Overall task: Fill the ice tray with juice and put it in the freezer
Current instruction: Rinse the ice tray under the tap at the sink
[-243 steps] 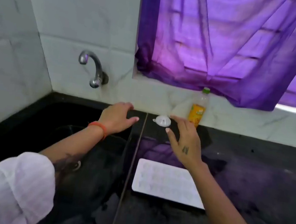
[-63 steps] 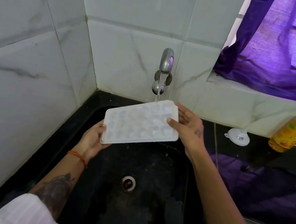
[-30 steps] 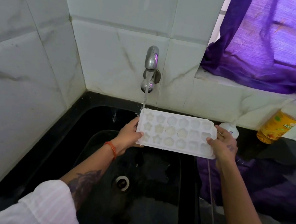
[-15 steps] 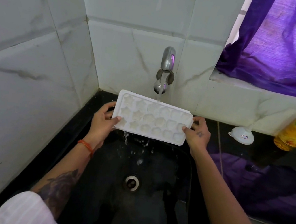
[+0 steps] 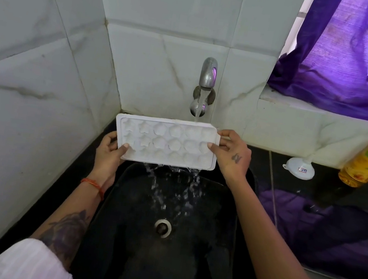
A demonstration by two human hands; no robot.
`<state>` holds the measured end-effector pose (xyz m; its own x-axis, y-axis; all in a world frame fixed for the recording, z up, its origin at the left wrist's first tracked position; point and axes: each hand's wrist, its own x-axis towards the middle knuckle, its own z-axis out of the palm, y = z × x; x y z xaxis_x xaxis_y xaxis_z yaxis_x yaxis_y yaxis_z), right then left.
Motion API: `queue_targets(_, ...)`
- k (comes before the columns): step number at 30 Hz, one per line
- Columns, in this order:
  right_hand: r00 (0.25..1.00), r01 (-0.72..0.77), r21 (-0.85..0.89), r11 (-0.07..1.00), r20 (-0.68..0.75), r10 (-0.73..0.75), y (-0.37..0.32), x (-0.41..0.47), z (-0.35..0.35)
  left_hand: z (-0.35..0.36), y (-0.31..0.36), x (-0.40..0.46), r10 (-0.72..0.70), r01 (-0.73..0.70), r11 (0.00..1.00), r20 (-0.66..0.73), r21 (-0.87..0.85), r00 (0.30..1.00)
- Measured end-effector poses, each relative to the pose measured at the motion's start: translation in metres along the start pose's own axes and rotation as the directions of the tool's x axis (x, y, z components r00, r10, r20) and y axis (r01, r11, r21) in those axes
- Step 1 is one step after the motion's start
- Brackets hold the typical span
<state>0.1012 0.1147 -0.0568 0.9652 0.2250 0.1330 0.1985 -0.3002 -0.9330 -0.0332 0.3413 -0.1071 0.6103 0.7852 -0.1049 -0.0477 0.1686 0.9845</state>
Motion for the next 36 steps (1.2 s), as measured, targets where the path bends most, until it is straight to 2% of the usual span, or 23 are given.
queue_targets(8,0.994,-0.031,0.043,0.999,0.11,0.026,-0.037,0.014,-0.013,0.012,-0.013,-0.003,-0.185,0.184,0.98,0.006,0.081,0.983)
queue_targets(13,0.993,-0.12,0.093,0.988,0.024,0.119,-0.02,0.028,-0.045,0.044,-0.016,-0.018,-0.3,0.278,0.946,0.13,0.166,0.945)
queue_targets(16,0.976,-0.198,-0.006,0.98,-0.091,0.197,0.007,0.036,-0.07,0.065,-0.013,-0.025,-0.328,0.283,0.935,0.216,0.213,0.92)
queue_targets(19,0.93,-0.354,-0.106,0.929,-0.142,0.338,0.043,0.035,-0.091,0.077,-0.006,-0.03,-0.336,0.257,0.926,0.295,0.274,0.894)
queue_targets(22,0.882,-0.471,-0.19,0.861,-0.119,0.456,0.075,0.023,-0.094,0.081,0.001,-0.033,-0.326,0.218,0.928,0.372,0.303,0.869)
queue_targets(25,0.865,-0.498,-0.242,0.833,-0.072,0.496,0.09,0.008,-0.078,0.079,0.007,-0.034,-0.316,0.21,0.938,0.433,0.274,0.844)
queue_targets(27,0.861,-0.497,-0.275,0.823,-0.039,0.507,0.089,0.005,-0.065,0.072,0.006,-0.033,-0.28,0.206,0.955,0.422,0.211,0.862)
queue_targets(29,0.879,-0.458,-0.321,0.829,-0.02,0.477,0.079,0.008,-0.053,0.06,0.002,-0.031,-0.25,0.21,0.967,0.375,0.143,0.893)
queue_targets(31,0.925,-0.351,-0.405,0.845,-0.009,0.38,0.061,0.014,-0.04,0.048,-0.005,-0.029,-0.246,0.233,0.969,0.333,0.081,0.91)
queue_targets(34,0.987,-0.103,-0.413,0.905,0.066,0.143,0.027,0.032,-0.014,0.033,-0.019,-0.029,-0.286,0.298,0.955,0.296,0.007,0.911)
queue_targets(36,0.988,0.073,-0.394,0.916,0.157,-0.012,-0.001,0.042,0.004,0.028,-0.031,-0.031,-0.322,0.348,0.937,0.287,-0.043,0.902)
